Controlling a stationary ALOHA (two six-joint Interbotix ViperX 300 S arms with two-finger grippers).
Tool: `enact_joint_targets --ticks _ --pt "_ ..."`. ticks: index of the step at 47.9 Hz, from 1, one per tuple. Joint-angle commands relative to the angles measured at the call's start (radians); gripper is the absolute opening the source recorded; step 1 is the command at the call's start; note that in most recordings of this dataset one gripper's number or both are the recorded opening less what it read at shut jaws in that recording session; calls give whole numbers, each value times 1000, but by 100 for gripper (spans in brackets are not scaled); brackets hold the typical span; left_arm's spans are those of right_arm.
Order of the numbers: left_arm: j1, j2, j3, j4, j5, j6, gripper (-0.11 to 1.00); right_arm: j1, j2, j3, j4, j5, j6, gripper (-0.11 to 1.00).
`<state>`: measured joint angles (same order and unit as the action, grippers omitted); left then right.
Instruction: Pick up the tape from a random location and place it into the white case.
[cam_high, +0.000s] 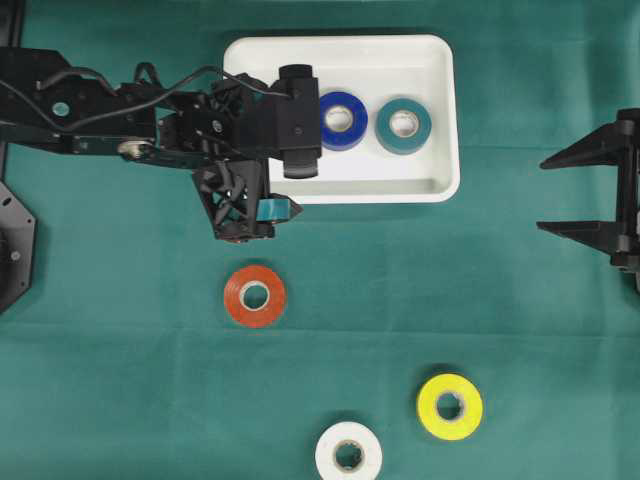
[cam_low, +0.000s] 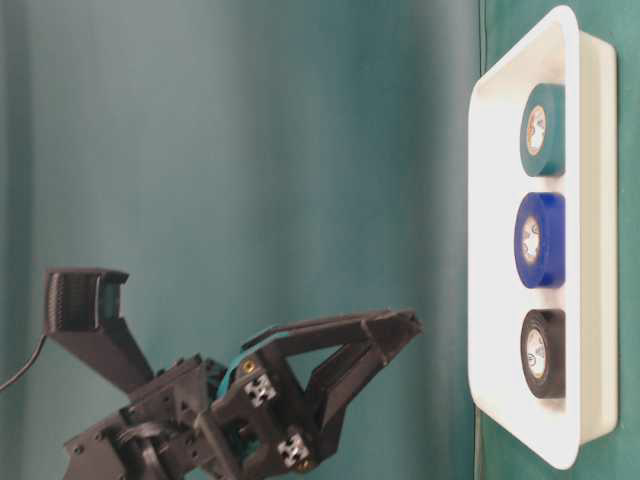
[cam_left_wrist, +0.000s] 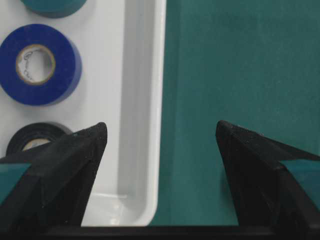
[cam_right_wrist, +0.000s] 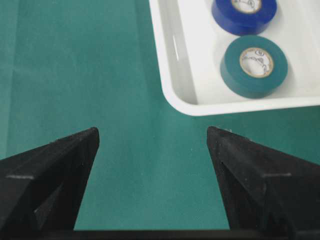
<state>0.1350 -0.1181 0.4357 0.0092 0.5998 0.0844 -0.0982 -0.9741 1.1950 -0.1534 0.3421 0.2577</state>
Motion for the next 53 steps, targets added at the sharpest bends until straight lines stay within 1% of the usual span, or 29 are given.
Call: enact_joint_targets --ticks 1,9,22,37,46,53 --pt "-2 -66 8 0 -8 0 85 -2 6 -31 0 -3 0 84" --pt "-2 -164 60 -2 -18 0 85 -2 6 -38 0 0 0 84" --pt "-2 -353 179 0 -107 0 85 -2 8 -43 -2 0 0 84" --pt "-2 -531 295 0 -192 3 85 -2 6 -57 -2 -5 -2 84" --pt "-5 -597 345 0 -238 3 85 -2 5 -67 -2 -11 -2 84" --pt "-6 -623 383 0 -290 3 85 -2 5 -74 -2 -25 -3 84"
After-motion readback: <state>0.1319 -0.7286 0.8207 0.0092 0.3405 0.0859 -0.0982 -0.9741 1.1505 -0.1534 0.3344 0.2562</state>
